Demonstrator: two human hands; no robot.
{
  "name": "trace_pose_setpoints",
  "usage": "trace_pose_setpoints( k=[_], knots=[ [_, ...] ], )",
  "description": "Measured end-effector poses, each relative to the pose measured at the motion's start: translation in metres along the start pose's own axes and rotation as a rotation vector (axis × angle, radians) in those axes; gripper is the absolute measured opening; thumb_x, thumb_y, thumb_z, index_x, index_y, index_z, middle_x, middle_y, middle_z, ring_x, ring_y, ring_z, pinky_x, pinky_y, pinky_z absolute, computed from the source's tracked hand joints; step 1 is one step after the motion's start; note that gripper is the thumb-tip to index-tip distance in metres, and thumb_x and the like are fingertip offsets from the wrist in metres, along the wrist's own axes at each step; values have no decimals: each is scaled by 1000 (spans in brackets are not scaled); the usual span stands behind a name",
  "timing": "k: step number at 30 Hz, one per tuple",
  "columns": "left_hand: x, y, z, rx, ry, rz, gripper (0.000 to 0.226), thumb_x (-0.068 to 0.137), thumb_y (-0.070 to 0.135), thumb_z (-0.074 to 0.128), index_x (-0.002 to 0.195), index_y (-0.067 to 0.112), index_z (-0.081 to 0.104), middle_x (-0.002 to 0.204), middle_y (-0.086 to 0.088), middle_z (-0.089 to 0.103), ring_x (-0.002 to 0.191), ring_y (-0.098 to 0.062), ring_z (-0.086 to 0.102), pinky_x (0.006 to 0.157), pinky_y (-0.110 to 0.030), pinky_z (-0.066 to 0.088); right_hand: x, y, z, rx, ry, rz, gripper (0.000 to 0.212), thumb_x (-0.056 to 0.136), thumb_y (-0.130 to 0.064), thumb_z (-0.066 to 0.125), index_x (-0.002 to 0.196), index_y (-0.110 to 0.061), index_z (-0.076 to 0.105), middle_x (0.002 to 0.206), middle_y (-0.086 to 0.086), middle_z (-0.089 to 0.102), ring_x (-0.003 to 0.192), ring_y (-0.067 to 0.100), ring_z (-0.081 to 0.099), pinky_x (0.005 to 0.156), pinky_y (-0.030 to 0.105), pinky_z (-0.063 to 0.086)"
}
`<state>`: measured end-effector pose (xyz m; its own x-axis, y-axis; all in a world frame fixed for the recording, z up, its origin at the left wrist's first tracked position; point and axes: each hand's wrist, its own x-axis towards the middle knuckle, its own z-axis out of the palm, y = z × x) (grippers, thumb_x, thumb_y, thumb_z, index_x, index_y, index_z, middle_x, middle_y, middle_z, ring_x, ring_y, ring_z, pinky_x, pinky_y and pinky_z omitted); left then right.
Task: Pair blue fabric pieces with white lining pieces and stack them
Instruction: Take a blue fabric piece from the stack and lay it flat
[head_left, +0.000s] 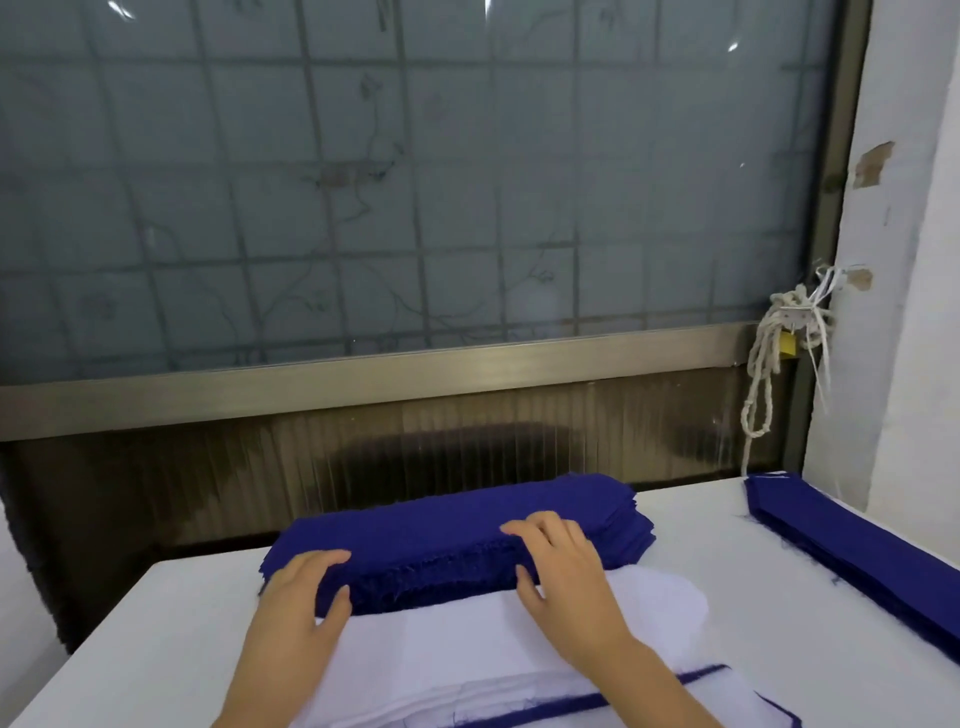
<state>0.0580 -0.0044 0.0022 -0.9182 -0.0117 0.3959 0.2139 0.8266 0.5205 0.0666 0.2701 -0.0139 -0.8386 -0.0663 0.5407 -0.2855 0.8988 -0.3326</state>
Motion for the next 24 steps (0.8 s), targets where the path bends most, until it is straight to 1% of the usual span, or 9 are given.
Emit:
trace_pose_setpoints(
  k=[3,6,7,9,11,14,17,21,24],
  knots=[
    [16,4,12,196,-127,-5,52,95,44,53,144,34,39,147,11,40,134,-10,37,113,-27,31,19,-11,26,40,-37,-7,40,100,-28,41,140,-30,39,136,-14,38,125,6,35,106,19,29],
    [27,8,20,323,-18,-20,33,96,55,40,123,42,55,123,17,55,114,-7,51,113,-34,29,34,-20,44,41,-28,-20,28,103,-30,34,125,-23,51,123,-9,47,109,9,42,98,22,37],
    [30,12,22,295,29,-21,24,97,53,40,109,42,58,110,17,58,104,-6,53,108,-34,35,41,-20,47,30,-21,-14,27,104,-30,32,118,-21,53,118,-7,49,104,10,44,95,24,39],
    [38,16,26,201,91,-23,12,97,43,49,90,37,56,92,14,55,89,-6,50,81,-25,45,58,-19,47,12,-43,11,26,105,-30,33,110,-18,55,112,-3,54,99,12,47,90,26,41],
    [46,16,32,156,137,-59,16,95,35,56,81,29,54,84,11,51,82,-7,48,63,-22,37,73,-16,46,36,-105,44,23,103,-32,39,106,-16,56,107,0,57,98,14,49,86,26,43],
    [53,13,41,169,203,-112,23,90,31,63,71,24,51,76,9,49,73,-9,47,58,-25,36,85,-13,47,128,-196,115,19,97,-35,54,99,-17,55,94,1,60,87,15,53,79,28,47],
    [58,9,47,87,242,-147,25,87,26,68,68,24,52,72,7,49,68,-10,48,61,-29,43,91,-8,48,174,-237,160,23,94,-38,59,109,-21,53,82,-3,59,78,14,56,76,30,51],
    [56,3,48,6,285,-121,6,85,20,71,87,22,65,83,3,57,81,-17,54,72,-36,49,99,-6,48,66,-268,168,42,95,-46,52,133,-28,45,94,0,66,91,18,62,77,34,50],
    [57,-4,51,186,212,-245,44,91,42,59,129,21,58,129,-5,56,119,-26,49,98,-43,43,99,-12,53,-74,-269,140,47,99,-48,42,142,-30,37,119,3,62,105,23,60,79,35,49]
  ],
)
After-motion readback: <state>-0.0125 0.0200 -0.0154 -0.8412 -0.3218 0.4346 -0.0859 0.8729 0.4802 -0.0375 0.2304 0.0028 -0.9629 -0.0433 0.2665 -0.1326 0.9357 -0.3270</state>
